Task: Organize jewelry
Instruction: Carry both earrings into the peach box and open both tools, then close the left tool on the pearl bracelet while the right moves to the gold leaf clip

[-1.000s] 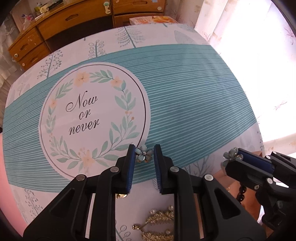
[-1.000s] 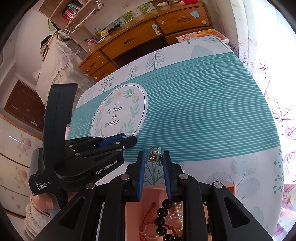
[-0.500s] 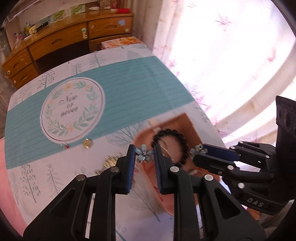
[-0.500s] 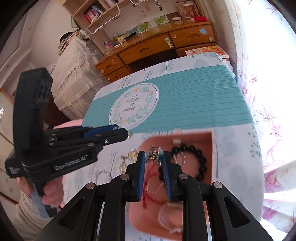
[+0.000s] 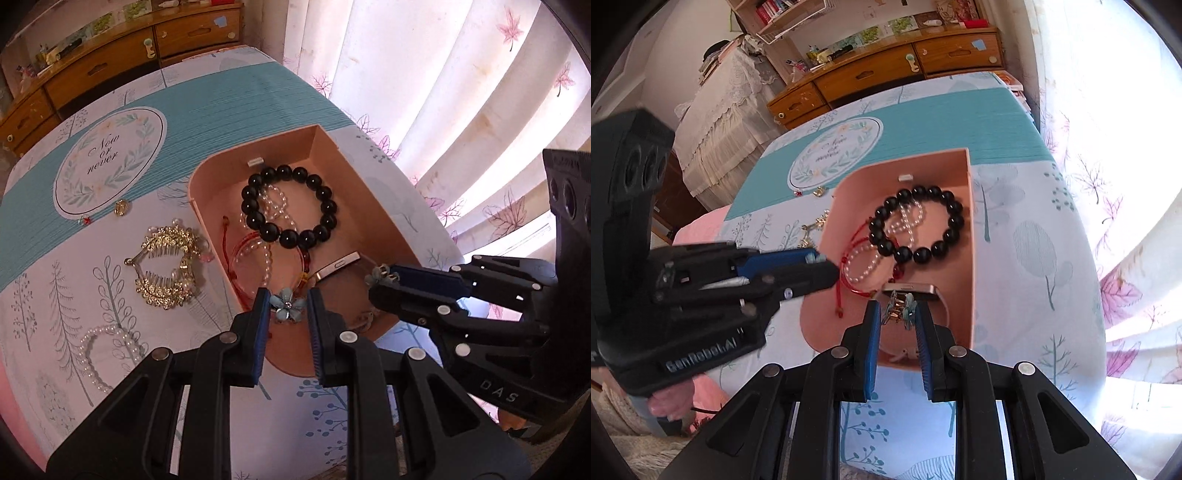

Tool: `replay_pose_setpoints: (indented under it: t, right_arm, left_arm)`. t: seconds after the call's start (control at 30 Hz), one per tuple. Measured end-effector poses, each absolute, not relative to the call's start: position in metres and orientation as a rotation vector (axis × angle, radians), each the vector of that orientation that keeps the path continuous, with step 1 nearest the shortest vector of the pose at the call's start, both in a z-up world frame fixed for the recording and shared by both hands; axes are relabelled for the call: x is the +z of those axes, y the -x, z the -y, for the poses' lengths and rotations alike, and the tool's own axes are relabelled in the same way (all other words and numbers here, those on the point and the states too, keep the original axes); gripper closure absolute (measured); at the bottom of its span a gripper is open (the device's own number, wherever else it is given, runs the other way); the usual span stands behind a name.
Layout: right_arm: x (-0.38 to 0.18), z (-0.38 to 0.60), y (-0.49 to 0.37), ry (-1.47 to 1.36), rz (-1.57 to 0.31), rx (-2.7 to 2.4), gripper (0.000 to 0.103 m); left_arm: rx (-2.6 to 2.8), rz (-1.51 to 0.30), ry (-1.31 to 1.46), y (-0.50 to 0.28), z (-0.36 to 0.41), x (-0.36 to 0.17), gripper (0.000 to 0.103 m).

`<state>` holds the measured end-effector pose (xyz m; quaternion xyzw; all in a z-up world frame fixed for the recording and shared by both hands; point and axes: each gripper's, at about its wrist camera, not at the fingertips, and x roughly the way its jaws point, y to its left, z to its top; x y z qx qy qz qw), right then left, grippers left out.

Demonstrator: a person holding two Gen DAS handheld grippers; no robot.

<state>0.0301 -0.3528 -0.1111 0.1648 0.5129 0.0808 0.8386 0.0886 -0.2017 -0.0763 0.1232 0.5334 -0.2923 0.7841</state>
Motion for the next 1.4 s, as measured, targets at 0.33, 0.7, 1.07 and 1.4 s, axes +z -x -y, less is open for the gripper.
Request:
replay_pose_setpoints:
  t: [0.33,0.7,1.07,1.4]
  right_arm:
    - [-0.123,0.354,-0.028,-0.377,-1.08,0.155,0.075]
    - [-0.115,0.353,-0.017,-0.4,-1.039,0.137,0.075]
    - [-0.107,0.336,-0.012,-0.387,-1.015,0.14,0.075]
    - [-0.09,0.296,-0.02,-0.327,-1.0,0.194,0.075]
  left_arm:
    - [-0.633,-1.123,-0.268,-0.072,0.192,-0.077,0.085]
    - [-0.597,-1.065,-0.253,-0.055,0.175,-0.07,0.077]
    - [-0.517,-1.0,-0.159,-0.047,0.129,-0.059,0.077]
    - [-0.429,-0.964,-0.086,-0.045,0.073,-0.056,0.077]
